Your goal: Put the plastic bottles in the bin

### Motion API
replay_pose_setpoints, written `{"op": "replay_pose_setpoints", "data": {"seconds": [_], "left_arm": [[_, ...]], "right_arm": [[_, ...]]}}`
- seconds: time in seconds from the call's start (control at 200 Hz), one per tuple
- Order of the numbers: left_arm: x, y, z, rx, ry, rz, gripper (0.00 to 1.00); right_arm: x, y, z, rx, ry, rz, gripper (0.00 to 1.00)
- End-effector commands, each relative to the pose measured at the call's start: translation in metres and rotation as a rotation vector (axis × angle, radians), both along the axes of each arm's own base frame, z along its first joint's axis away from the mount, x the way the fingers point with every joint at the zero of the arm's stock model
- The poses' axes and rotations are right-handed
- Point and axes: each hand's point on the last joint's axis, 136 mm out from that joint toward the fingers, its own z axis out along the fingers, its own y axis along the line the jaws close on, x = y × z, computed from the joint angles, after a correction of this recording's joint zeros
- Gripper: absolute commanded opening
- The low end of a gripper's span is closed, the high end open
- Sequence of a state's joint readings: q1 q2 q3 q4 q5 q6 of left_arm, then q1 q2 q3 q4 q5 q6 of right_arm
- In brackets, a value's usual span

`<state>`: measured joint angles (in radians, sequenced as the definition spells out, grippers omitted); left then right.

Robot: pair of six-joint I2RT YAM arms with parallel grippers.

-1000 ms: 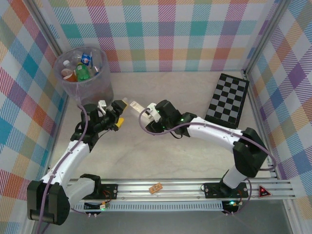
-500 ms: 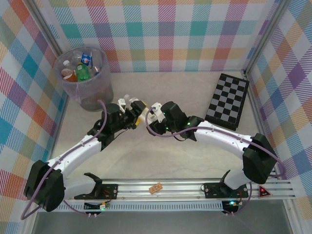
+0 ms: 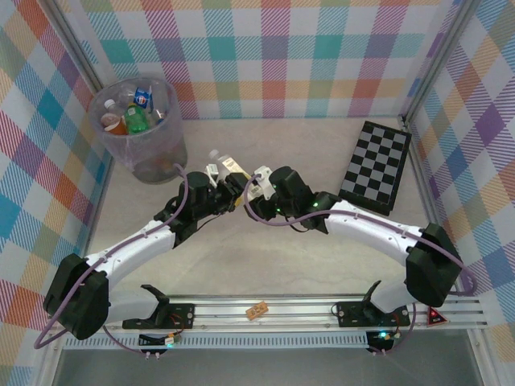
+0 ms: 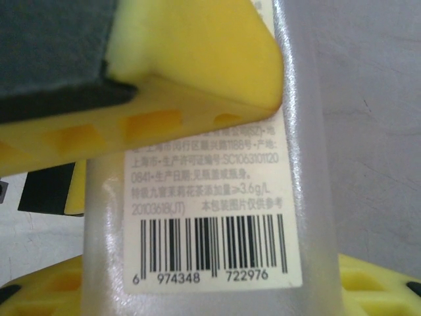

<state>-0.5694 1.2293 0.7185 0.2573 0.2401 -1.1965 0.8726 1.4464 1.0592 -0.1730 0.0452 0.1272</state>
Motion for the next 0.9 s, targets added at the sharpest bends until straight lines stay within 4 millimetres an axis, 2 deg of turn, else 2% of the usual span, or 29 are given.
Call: {"op": "replay_pose_setpoints", "data": {"seconds": [0.0,0.145,0.33,0.43,0.57,0.695,0.77,0.855,0.895], "left_arm": [[0.01,-0.001,0.028,-0.028,-0.068,0.03,0.48],[0.012,-0.004,0.025,-0.033,-0.067,0.023,0.43],[0.015,-0.003,0.024,-0.002,-0.072,0.028,0.41],[0.017,-0.003,0.028,0.018,-0.081,0.021,0.4],[0.023,0.004,0.039,0.077,-0.092,0.005,0.4],[0.032,0.019,0.067,0.127,-0.125,-0.003,0.4],[0.04,0.035,0.093,0.157,-0.157,-0.003,0.4],[0.051,0.065,0.127,0.179,-0.195,0.02,0.42],[0.056,0.085,0.141,0.194,-0.199,0.046,0.42]], "right_arm": [[-0.01,0.009,0.023,0.065,-0.041,0.067,0.53],[-0.018,0.011,0.025,0.071,-0.031,0.108,0.63],[-0.026,0.005,0.028,0.048,-0.03,0.137,0.86],[-0.028,-0.007,0.031,0.017,-0.041,0.122,1.0],[-0.026,-0.039,0.042,0.002,-0.029,0.044,1.0],[-0.018,-0.077,0.045,-0.02,-0.016,-0.072,0.99],[-0.016,-0.095,0.04,-0.019,0.002,-0.116,1.0],[-0.02,-0.105,0.031,-0.017,0.023,-0.134,1.0],[-0.022,-0.106,0.025,-0.021,0.037,-0.134,1.0]]}}
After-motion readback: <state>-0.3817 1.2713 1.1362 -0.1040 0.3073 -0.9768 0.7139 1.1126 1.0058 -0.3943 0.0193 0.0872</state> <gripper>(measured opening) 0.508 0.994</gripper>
